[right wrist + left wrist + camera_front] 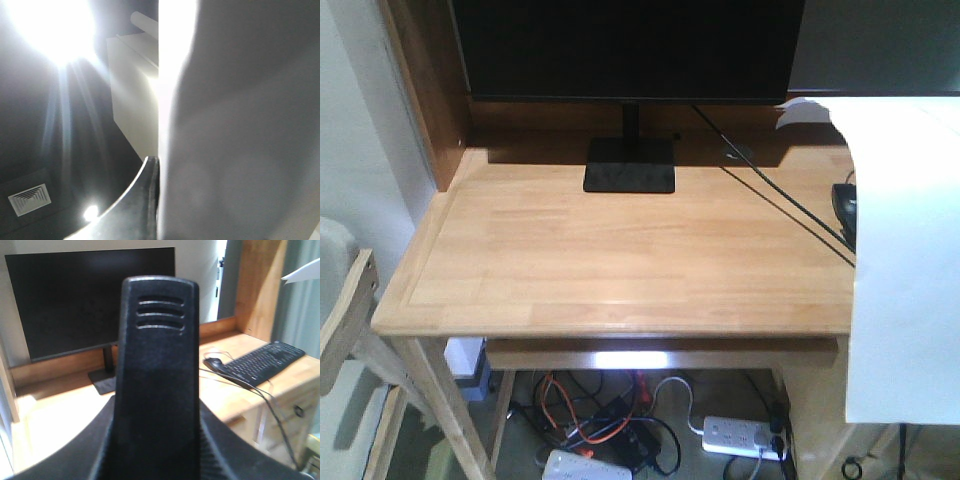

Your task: Grab stapler and paper to desk for stapling

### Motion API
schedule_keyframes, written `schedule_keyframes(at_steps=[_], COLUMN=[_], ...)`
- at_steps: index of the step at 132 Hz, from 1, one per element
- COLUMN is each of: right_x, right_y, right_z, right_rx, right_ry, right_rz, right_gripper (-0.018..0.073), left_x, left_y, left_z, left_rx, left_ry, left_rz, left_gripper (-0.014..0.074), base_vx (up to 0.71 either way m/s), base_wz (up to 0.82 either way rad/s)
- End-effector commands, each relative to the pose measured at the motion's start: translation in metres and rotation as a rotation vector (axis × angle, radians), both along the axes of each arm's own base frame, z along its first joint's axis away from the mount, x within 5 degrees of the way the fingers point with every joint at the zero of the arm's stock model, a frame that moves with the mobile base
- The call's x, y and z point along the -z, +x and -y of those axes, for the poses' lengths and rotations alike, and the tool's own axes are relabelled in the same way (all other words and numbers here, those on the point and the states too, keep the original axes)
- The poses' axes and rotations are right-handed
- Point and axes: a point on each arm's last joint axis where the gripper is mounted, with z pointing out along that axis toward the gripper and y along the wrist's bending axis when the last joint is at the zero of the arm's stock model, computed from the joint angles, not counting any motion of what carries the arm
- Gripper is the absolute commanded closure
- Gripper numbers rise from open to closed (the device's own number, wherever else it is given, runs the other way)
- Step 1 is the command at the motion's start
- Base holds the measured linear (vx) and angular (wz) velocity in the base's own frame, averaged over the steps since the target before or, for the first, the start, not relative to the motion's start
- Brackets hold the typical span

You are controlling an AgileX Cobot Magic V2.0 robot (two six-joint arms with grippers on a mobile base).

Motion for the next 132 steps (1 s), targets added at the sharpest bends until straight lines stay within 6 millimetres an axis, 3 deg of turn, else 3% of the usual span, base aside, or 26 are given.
schedule_keyframes(at_steps=[1, 132], right_x=[-0.0090, -0.0090], right_y=[-0.0031, -0.0030], right_z=[0.0005, 0.0005], right_rx=[0.000, 0.000], right_ry=[0.009, 0.009], right_rz=[0.059, 0.058], right_gripper=[0.0565, 0.0565], left_x=[-0.0167, -0.0167], left_y=[0.0016, 0.0016], left_z=[0.0003, 0.0003], left_rx=[0.002, 0.002], left_ry=[-0.073, -0.073], left_rz=[0.102, 0.102], left_gripper=[0.0603, 0.0603], base_vx=[0.33, 0.23], base_wz=[-0.01, 0.01])
